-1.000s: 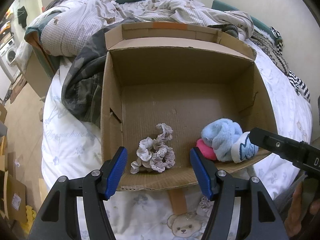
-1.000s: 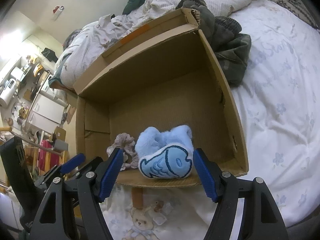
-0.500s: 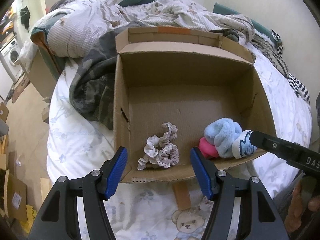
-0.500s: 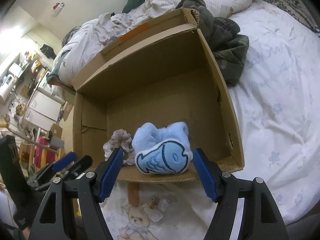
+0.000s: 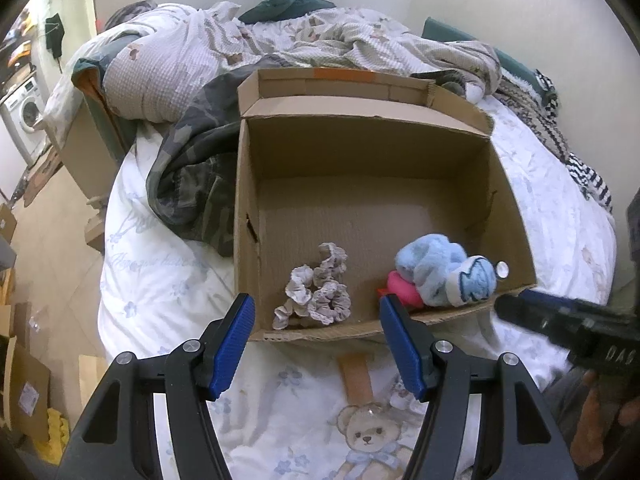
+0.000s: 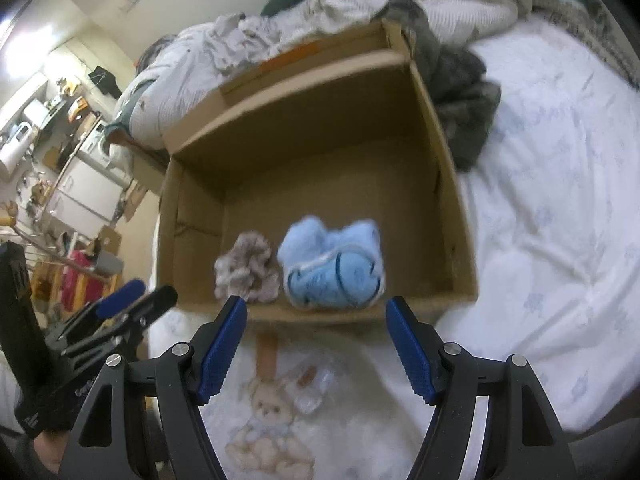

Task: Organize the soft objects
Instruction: 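Withdraw both tools from the box toward the items on the sheet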

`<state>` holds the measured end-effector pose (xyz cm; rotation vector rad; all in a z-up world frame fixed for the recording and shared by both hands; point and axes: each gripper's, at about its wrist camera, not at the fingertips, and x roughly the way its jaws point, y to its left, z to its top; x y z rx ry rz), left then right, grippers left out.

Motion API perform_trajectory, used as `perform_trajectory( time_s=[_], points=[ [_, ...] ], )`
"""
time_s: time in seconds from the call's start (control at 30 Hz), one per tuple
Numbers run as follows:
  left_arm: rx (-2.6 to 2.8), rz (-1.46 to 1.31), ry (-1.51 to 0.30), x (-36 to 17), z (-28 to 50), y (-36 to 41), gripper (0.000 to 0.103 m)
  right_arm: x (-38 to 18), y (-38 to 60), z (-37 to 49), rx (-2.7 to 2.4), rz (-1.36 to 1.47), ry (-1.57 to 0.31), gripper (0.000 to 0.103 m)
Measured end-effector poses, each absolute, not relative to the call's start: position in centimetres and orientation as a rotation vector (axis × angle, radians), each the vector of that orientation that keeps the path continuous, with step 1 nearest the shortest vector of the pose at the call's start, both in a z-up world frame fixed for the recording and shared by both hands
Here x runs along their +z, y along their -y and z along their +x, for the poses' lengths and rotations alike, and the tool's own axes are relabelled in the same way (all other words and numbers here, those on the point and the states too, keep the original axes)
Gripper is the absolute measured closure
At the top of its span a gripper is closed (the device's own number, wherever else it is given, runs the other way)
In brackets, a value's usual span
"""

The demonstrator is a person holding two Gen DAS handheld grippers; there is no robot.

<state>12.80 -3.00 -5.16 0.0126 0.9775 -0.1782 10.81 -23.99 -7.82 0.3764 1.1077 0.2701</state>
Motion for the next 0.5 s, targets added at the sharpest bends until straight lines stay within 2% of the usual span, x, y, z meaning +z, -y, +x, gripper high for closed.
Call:
perform_trajectory(
  time_s=[0.5],
  points=[
    [-0.167, 0.043, -0.988, -5.6, 10.8, 3.3, 0.041, -8.5, 23.6, 8.3, 0.314, 0.287, -1.196, 0.027]
  ],
)
